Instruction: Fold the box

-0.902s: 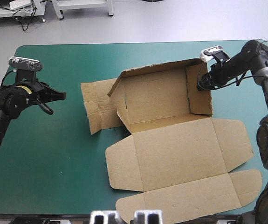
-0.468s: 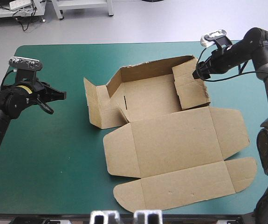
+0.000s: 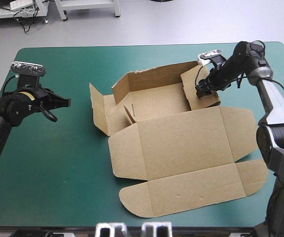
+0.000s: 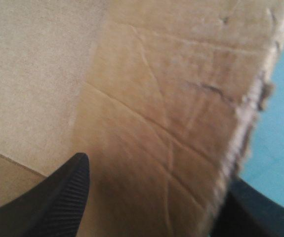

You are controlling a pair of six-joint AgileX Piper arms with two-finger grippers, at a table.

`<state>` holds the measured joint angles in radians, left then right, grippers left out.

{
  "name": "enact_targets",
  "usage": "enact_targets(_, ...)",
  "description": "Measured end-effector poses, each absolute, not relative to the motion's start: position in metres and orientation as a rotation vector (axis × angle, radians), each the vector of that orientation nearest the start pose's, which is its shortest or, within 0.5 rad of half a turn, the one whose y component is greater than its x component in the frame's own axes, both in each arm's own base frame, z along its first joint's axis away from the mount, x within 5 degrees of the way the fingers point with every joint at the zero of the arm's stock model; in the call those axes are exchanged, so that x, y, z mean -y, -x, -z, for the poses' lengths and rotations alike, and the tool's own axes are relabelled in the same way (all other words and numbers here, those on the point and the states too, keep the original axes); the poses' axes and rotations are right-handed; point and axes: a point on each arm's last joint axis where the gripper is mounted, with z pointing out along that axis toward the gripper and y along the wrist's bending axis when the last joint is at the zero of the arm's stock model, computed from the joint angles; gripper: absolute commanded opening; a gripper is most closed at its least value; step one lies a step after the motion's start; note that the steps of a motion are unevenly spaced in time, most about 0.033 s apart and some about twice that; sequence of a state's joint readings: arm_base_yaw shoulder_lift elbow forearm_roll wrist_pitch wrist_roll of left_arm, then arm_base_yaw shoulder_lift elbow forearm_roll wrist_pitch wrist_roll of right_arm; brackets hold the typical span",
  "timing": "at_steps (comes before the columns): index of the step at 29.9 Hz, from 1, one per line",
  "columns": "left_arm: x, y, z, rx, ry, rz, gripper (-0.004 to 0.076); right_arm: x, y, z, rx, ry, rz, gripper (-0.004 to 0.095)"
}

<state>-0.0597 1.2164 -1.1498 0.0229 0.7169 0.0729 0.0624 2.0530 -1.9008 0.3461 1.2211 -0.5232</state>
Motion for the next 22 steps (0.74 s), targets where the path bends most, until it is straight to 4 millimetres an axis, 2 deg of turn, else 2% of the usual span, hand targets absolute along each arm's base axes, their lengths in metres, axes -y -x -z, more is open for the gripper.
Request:
enact_targets(2, 0.014, -0.258, -0.370, -2.266, -0.162, -0.033, 0.0013, -0.059, -0.445, -0.265, -2.694, 0.702, -0.415, 0.0418)
enact_targets(5, 0.014, -0.257, -0.366, -2.277, -0.163, -0.033, 0.0013, -0.061, -0.449, -0.250, -2.717, 0.727, -0.414, 0.0241)
enact_targets(9, 0.014, -0.256, -0.362, -2.294, -0.164, -0.033, 0.0013, -0.061, -0.452, -0.244, -2.726, 0.748, -0.385, -0.0024)
enact_targets(13, 0.015, -0.258, -0.359, -2.280, -0.151, -0.007, 0.0014, -0.064, -0.454, -0.246, -2.717, 0.744, -0.393, -0.0024)
enact_targets(16, 0.017, -0.259, -0.359, -2.262, -0.136, 0.019, 0.0015, -0.066, -0.457, -0.256, -2.689, 0.764, -0.384, -0.0024)
enact_targets(19, 0.017, -0.259, -0.359, -2.257, -0.128, 0.032, 0.0065, -0.064, -0.456, -0.284, -2.614, 0.756, -0.358, -0.0024)
enact_targets(22, 0.015, -0.260, -0.360, -2.237, -0.102, 0.044, 0.0158, -0.053, -0.446, -0.325, -2.519, 0.682, -0.366, -0.0025)
